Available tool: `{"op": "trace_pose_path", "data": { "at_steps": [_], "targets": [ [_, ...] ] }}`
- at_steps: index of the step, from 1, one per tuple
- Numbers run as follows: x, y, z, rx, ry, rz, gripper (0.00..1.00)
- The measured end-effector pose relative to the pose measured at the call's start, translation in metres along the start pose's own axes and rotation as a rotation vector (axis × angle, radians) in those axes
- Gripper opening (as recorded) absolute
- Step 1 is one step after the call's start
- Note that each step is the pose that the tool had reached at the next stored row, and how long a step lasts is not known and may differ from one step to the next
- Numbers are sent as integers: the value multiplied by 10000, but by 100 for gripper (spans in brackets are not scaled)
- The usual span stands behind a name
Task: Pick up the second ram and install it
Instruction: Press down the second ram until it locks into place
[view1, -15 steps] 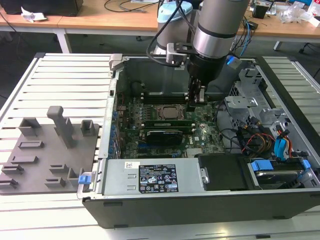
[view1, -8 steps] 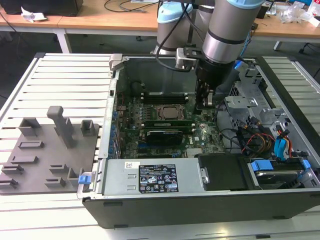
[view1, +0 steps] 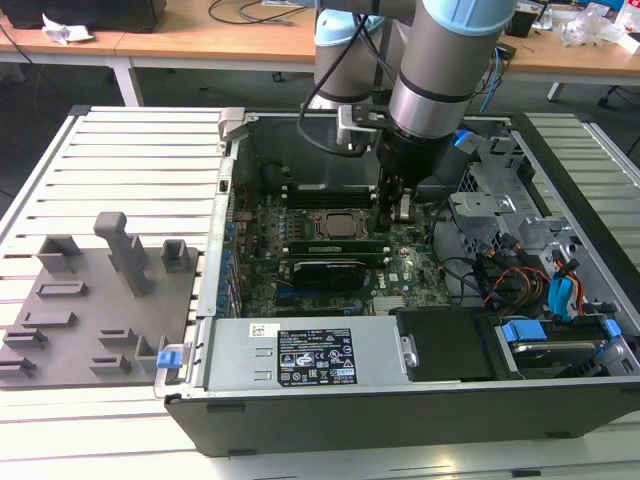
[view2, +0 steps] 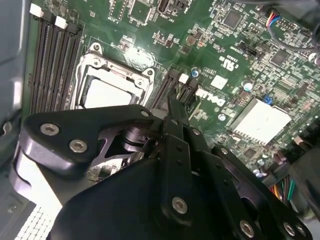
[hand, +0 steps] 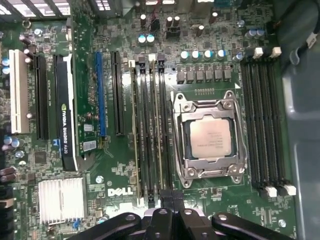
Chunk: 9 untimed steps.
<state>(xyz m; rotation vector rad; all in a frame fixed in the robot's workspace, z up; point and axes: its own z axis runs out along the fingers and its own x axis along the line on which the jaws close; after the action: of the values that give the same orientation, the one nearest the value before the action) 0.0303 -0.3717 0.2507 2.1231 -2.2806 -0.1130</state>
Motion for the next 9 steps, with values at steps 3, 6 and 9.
{"op": "trace_pose_path", "data": {
  "at_steps": [3,6,9],
  "targets": [
    [3,-4,48,-14,32,-436,11],
    [5,-6,94,-17,38,-536,11],
    [9,-9,167,-18,38,-535,11]
  ]
}}
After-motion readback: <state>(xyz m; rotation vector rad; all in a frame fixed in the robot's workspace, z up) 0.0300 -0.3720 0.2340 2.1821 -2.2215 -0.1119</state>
